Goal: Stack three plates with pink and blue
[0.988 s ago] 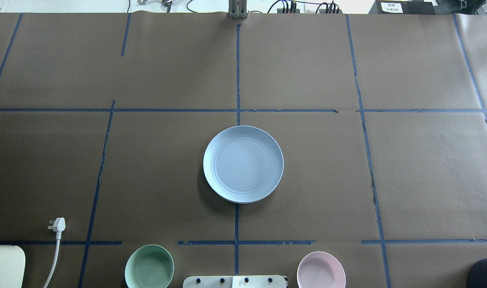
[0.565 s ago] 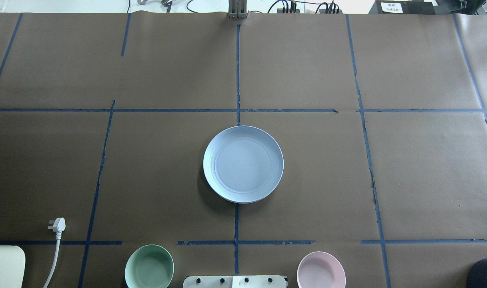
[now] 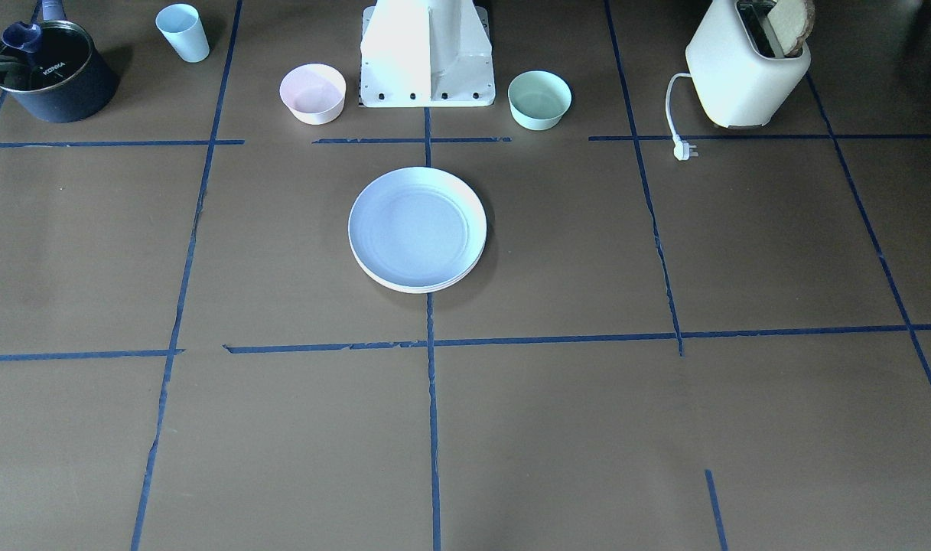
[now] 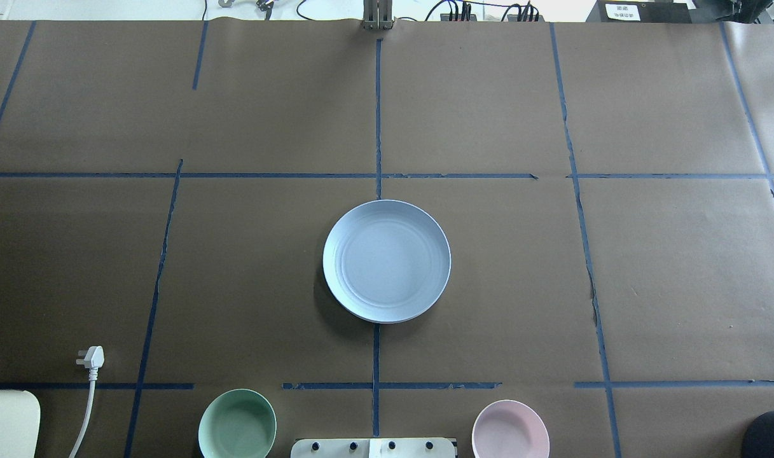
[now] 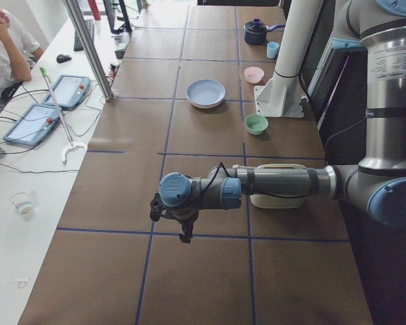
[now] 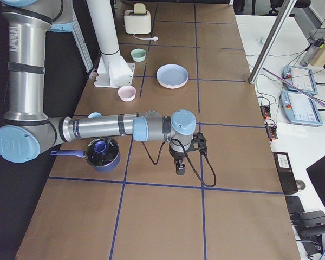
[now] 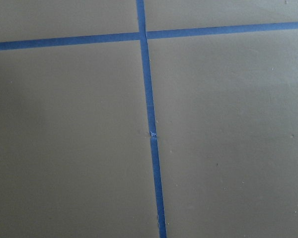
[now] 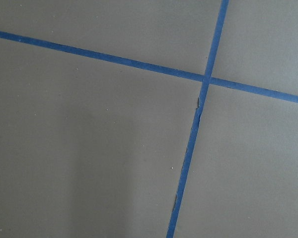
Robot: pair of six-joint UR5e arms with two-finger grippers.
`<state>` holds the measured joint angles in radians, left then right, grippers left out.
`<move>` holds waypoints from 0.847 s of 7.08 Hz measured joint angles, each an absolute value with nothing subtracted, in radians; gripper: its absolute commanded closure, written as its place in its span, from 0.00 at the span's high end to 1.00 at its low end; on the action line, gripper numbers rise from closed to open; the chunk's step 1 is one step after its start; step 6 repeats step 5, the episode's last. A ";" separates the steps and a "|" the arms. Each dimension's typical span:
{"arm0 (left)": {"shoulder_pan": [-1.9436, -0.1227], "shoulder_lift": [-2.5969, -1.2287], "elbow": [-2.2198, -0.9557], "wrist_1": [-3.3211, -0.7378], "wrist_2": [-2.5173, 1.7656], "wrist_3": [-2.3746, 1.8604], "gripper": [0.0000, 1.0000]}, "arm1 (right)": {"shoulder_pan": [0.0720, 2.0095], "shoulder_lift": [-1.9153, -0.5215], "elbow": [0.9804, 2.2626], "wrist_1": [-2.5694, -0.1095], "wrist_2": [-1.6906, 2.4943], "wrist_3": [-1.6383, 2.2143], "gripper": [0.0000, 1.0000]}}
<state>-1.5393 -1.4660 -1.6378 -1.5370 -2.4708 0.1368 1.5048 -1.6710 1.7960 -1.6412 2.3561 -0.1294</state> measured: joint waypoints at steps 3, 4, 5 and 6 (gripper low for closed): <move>-1.540 -1.446 -1.636 -1.551 -2.472 0.134 1.00 | 1.505 -1.674 1.797 -1.639 2.358 -0.127 1.00; -1.540 -1.447 -1.635 -1.555 -2.471 0.133 1.00 | 1.504 -1.674 1.797 -1.637 2.357 -0.125 1.00; -1.540 -1.450 -1.637 -1.556 -2.469 0.134 1.00 | 1.504 -1.674 1.797 -1.636 2.357 -0.125 1.00; -1.540 -1.450 -1.637 -1.556 -2.469 0.134 1.00 | 1.504 -1.674 1.797 -1.636 2.357 -0.125 1.00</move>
